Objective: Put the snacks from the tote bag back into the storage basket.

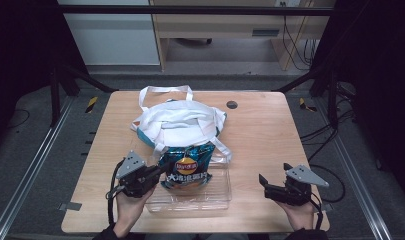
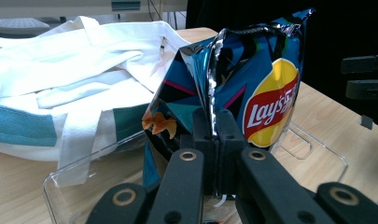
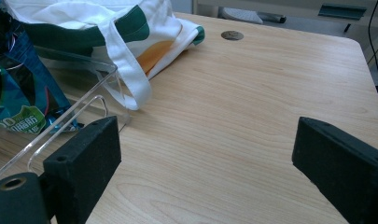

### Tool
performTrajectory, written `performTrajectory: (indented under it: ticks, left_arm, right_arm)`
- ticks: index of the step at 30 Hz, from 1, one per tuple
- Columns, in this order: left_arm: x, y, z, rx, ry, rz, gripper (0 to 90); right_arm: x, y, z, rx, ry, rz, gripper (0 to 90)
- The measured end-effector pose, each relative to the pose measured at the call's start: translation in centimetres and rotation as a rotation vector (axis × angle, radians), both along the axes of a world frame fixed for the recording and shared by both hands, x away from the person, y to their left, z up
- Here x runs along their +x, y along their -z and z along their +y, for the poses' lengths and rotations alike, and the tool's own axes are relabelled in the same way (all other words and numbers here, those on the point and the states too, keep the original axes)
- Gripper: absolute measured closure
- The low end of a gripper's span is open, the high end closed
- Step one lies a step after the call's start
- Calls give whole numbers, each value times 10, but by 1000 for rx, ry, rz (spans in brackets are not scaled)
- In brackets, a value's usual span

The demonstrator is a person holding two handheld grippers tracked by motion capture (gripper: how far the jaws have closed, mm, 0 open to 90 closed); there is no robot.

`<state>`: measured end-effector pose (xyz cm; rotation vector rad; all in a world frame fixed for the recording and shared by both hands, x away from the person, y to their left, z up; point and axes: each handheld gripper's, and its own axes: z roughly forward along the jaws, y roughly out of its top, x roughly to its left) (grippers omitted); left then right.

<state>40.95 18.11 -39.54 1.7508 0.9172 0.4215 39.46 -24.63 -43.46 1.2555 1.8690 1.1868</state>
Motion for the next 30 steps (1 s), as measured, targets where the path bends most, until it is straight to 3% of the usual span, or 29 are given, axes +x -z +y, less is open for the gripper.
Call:
performTrajectory:
  ticks: [30]
  left_arm:
    - [26,2,-2,16,-48,-41,865]
  right_arm:
    - [1,1,1,-8,0,11,82]
